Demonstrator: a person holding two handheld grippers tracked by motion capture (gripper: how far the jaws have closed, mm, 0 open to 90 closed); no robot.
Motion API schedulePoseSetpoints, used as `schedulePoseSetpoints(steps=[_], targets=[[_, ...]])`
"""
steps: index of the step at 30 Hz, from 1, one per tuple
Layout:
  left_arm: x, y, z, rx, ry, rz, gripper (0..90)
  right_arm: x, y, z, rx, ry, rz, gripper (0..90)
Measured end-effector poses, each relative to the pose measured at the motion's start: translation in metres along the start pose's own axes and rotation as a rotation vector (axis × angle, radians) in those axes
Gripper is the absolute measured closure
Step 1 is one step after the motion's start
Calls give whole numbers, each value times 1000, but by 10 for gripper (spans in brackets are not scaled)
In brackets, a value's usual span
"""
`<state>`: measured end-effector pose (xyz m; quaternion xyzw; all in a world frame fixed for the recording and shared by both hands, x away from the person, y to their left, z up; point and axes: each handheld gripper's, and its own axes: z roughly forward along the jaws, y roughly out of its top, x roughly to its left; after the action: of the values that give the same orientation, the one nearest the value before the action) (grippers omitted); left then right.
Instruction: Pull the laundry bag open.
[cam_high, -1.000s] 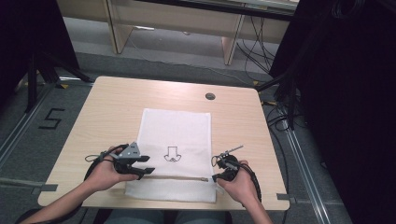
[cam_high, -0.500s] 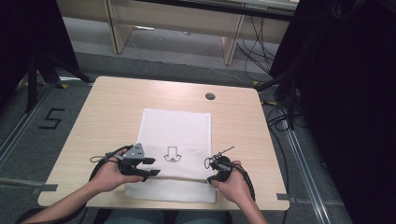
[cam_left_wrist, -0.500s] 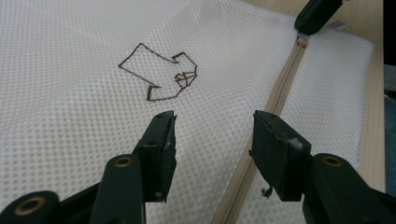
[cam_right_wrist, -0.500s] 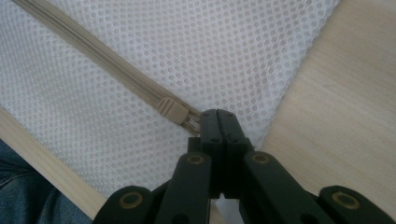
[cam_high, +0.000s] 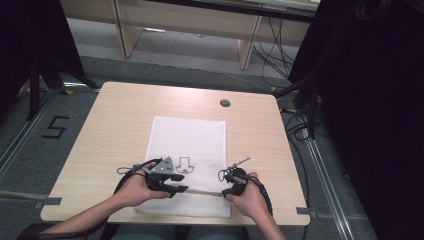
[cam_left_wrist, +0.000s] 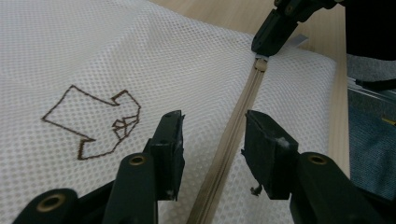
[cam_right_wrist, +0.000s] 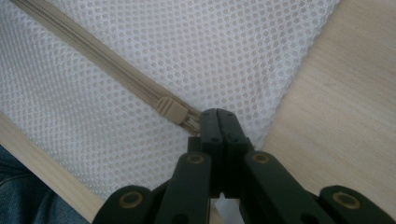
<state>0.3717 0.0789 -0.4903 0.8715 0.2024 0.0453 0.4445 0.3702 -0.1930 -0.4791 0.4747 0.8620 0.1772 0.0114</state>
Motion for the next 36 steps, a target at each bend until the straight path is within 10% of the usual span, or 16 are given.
schedulePoseSetpoints(steps=[36], targets=[[-27, 32, 63, 36, -115, 86, 663, -3, -1, 0, -19, 20, -3, 900]])
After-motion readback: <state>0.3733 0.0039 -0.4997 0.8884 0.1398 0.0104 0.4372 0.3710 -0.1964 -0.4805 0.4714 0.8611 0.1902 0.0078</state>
